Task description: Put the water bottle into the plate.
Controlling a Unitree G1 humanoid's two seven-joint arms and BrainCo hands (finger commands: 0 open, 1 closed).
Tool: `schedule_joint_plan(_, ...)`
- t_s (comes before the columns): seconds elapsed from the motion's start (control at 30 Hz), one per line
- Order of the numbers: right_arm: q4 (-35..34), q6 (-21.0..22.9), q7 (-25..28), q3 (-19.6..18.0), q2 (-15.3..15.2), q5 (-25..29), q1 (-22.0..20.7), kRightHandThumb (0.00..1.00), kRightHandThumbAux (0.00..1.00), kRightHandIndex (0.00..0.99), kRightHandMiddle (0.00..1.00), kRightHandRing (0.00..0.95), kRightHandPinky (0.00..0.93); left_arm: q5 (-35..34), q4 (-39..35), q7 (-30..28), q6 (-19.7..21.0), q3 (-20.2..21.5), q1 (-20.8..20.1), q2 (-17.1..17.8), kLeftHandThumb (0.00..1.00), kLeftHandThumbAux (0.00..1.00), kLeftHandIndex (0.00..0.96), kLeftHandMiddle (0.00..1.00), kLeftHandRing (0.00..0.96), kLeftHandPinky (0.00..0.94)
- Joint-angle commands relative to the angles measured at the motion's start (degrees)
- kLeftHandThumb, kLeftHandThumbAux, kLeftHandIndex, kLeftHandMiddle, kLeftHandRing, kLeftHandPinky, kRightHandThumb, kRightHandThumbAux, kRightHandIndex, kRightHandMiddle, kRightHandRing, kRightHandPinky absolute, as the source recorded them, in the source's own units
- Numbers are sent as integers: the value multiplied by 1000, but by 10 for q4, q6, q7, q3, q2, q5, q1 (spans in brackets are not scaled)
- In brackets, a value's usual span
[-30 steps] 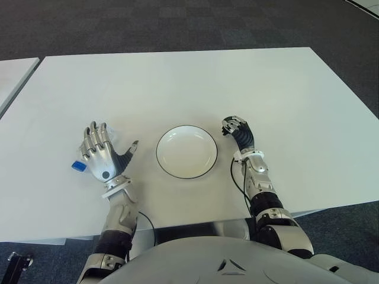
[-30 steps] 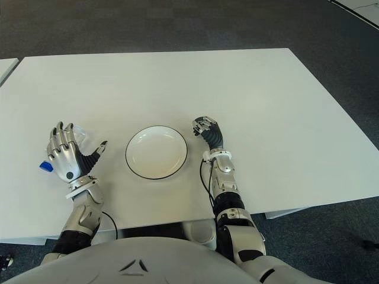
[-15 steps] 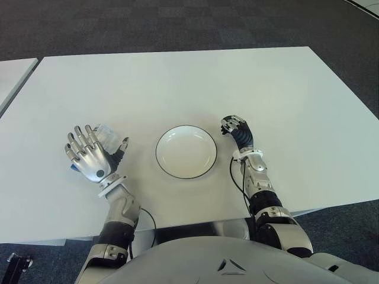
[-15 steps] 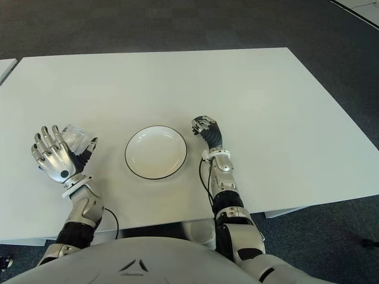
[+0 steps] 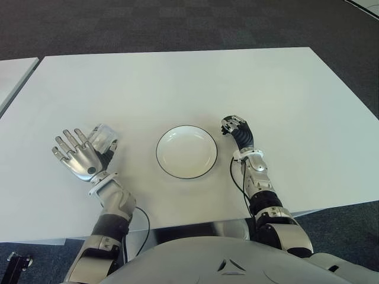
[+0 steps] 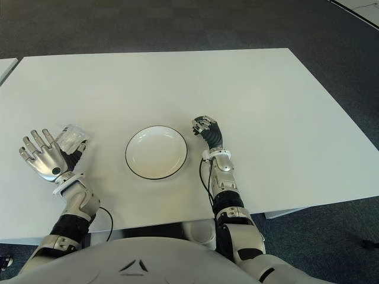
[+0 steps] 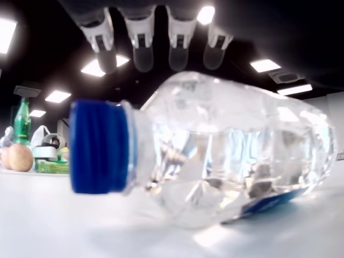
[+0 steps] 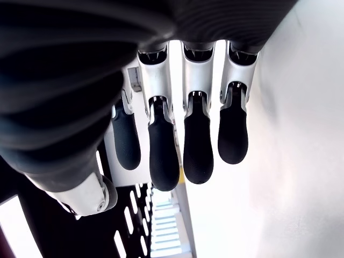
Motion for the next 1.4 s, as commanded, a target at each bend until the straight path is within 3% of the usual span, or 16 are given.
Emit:
schedule_joint_plan(0.03,36,44,3,-2,4,7,36,705,727,436,620,592,583,-17,31,-18,-1,-6,-18,10,534,177,0,0,0,0)
schedule_joint_plan(0.2,37,44,3,-3,4,9,36,706,727,436,622,595,582,-63,130,-26,-59,2,-50,36,567,161,0,0,0,0)
schedule_joint_plan(0.4,33,44,-1,-2,3,7,37,706,727,436,625,599,591,-119,302,-71,-151,-4,-119,64,649,175,0,0,0,0)
schedule_joint_plan(0.57,30,45,-1,-2,3,7,40,705,727,436,629,602,594,-134,362,-106,-172,-17,-147,68,680,177,0,0,0,0)
schedule_joint_plan(0.7,26,46,-7,-1,4,4,41,705,727,437,634,607,597,-146,430,-124,-216,-23,-171,66,689,179,0,0,0,0)
schedule_joint_plan(1.0,15,47,-12,4,4,0,47,705,728,437,641,615,602,-166,478,-142,-263,-43,-188,71,710,220,0,0,0,0)
schedule_joint_plan(1.2,8,52,-16,6,4,-2,51,706,728,437,642,614,600,-183,488,-170,-303,-52,-189,79,662,342,14,1,0,0)
schedule_joint_plan(1.4,2,54,-19,7,5,-4,55,705,728,437,639,611,598,-210,483,-177,-333,-48,-181,78,657,444,85,75,19,32)
